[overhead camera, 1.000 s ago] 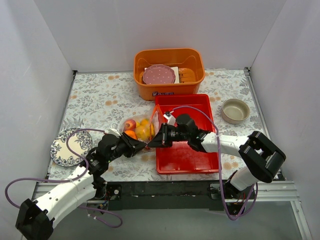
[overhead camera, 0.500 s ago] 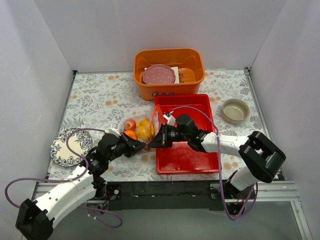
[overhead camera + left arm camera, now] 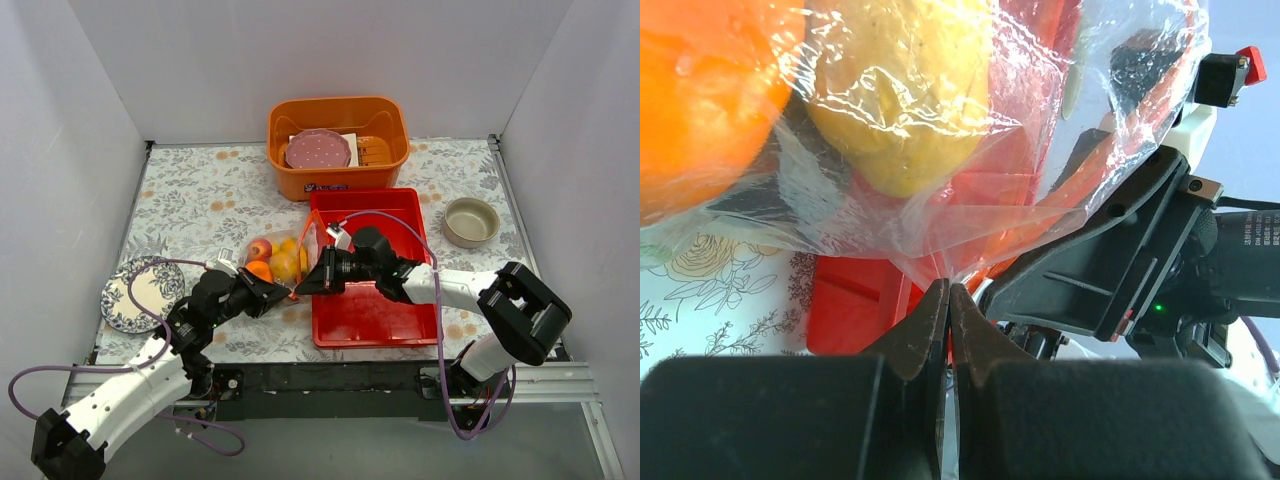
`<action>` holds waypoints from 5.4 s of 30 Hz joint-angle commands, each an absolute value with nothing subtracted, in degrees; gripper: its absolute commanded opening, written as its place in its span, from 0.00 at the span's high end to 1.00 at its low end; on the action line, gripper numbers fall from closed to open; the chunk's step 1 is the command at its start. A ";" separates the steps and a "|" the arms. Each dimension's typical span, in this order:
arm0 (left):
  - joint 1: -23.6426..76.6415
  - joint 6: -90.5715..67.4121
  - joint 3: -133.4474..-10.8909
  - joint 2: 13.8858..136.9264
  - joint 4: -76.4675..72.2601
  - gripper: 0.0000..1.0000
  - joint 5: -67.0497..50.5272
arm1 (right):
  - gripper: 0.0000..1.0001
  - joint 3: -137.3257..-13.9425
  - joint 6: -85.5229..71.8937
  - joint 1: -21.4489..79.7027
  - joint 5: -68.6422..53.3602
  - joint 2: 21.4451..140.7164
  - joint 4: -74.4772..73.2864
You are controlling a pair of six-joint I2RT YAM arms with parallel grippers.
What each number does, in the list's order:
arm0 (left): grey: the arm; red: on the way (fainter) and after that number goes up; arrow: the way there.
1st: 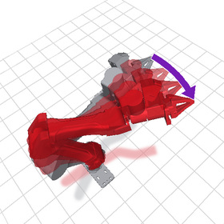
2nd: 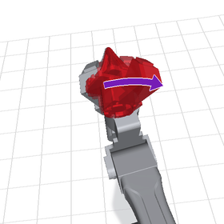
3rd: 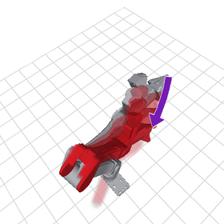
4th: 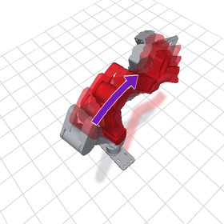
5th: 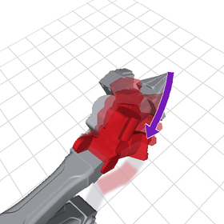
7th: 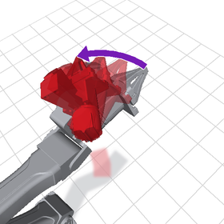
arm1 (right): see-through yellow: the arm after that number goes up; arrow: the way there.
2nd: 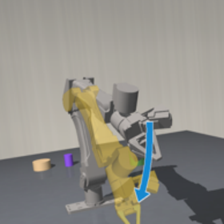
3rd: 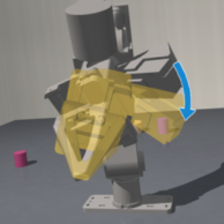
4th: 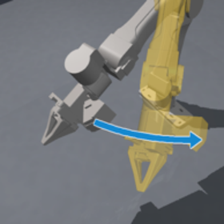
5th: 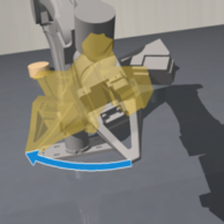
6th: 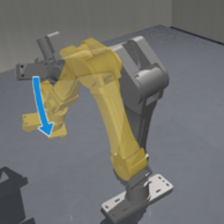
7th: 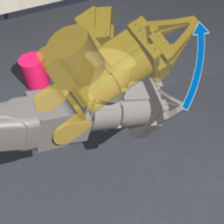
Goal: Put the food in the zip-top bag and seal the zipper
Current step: Zip the zipper food storage bag at the center of the board.
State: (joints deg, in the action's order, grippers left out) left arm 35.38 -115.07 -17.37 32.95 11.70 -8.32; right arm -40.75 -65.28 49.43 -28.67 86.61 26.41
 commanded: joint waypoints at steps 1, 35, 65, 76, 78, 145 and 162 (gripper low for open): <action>35.42 -120.94 -18.98 33.92 16.52 1.00 -8.26 | 0.99 -42.72 -63.72 47.55 -26.37 85.78 27.69; 35.42 -120.59 -18.98 28.73 21.18 1.00 -3.87 | 0.99 -46.14 -57.04 47.37 -25.84 86.83 20.83; 35.42 -121.73 -19.42 29.18 24.43 1.00 -2.72 | 0.99 -46.58 -55.90 44.48 -26.19 86.05 18.81; 35.42 -120.67 -21.01 29.71 26.46 1.00 -2.72 | 0.98 -46.41 -55.55 42.72 -26.28 85.87 18.46; 35.42 -120.59 -20.92 29.79 26.46 1.00 -2.90 | 0.98 -46.49 -55.28 42.54 -26.37 85.78 18.20; 35.42 -119.27 -24.52 34.36 21.28 0.35 -12.04 | 0.96 -45.00 -56.87 44.91 -29.53 85.08 20.30; 35.42 -120.06 -23.29 35.33 20.47 1.00 -12.13 | 0.96 -44.91 -56.69 44.83 -29.45 85.43 19.69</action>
State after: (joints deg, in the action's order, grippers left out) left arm 35.38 -114.67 -23.18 36.14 21.34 -11.46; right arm -42.74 -57.01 44.97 -29.71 85.03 19.46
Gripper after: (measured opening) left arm 0.013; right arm 0.080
